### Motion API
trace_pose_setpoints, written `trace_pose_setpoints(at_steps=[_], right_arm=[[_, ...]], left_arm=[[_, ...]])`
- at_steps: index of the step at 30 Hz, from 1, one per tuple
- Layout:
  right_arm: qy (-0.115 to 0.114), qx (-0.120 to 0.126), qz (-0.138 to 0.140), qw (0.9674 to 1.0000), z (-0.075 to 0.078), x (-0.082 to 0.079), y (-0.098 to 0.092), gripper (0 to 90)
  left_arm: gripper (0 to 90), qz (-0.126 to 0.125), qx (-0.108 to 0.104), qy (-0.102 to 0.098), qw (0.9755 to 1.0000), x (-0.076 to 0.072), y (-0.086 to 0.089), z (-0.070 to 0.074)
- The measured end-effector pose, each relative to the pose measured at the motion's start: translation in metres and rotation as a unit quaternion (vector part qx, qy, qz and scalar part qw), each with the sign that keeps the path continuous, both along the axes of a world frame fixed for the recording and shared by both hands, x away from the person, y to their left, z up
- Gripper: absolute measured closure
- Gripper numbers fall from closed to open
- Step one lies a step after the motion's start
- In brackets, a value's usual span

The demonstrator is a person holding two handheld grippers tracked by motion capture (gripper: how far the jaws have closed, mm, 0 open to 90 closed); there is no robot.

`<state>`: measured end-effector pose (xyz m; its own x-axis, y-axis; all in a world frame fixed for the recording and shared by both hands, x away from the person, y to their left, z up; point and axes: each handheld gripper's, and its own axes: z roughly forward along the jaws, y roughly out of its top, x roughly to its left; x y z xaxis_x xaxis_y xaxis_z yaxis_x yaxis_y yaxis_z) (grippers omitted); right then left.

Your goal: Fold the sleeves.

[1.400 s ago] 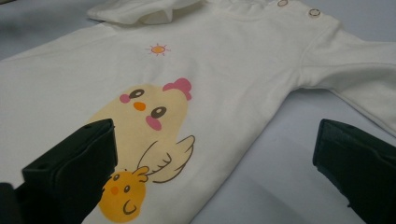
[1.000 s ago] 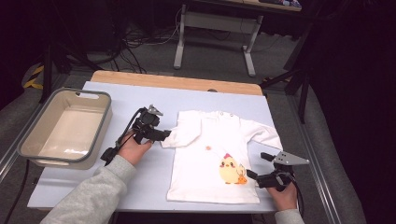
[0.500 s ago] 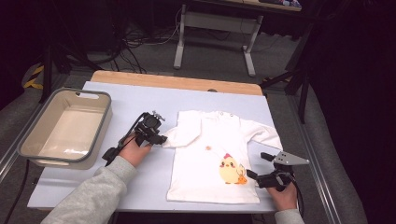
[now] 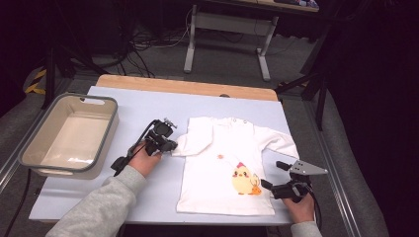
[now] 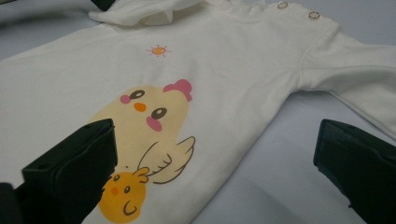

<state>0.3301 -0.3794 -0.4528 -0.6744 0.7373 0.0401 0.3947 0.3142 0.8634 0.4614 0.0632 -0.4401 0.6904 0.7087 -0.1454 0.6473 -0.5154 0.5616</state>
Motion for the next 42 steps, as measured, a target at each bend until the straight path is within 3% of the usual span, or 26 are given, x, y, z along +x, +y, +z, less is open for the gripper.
trace_pose_setpoints(at_steps=[4, 10, 13, 17, 23, 42], right_arm=[[0.0, -0.001, 0.0, 1.0, 0.0, 0.0, 0.0, 0.3], [-0.005, 0.003, 0.002, 1.0, 0.001, -0.001, 0.0, 0.2], [-0.008, 0.006, 0.002, 0.9999, 0.001, -0.001, -0.001, 0.2], [-0.01, 0.01, 0.001, 0.9999, 0.002, -0.002, -0.002, 0.1], [-0.014, 0.018, -0.001, 0.9997, 0.003, -0.002, -0.004, 0.1], [-0.017, 0.025, 0.0, 0.9996, 0.003, -0.003, -0.005, 0.1]], left_arm=[[83.7, 0.006, -0.026, -0.033, 0.9991, -0.004, 0.001, 0.012], [83.7, 0.001, -0.067, -0.087, 0.9939, -0.01, 0.001, 0.034], [83.7, -0.003, -0.092, -0.096, 0.9911, -0.012, -0.003, 0.041], [83.7, -0.016, -0.108, -0.114, 0.9875, -0.014, -0.015, 0.05], [83.6, -0.038, -0.107, -0.125, 0.9857, -0.015, -0.037, 0.055], [83.2, -0.084, -0.114, -0.127, 0.9818, -0.02, -0.095, 0.062]])
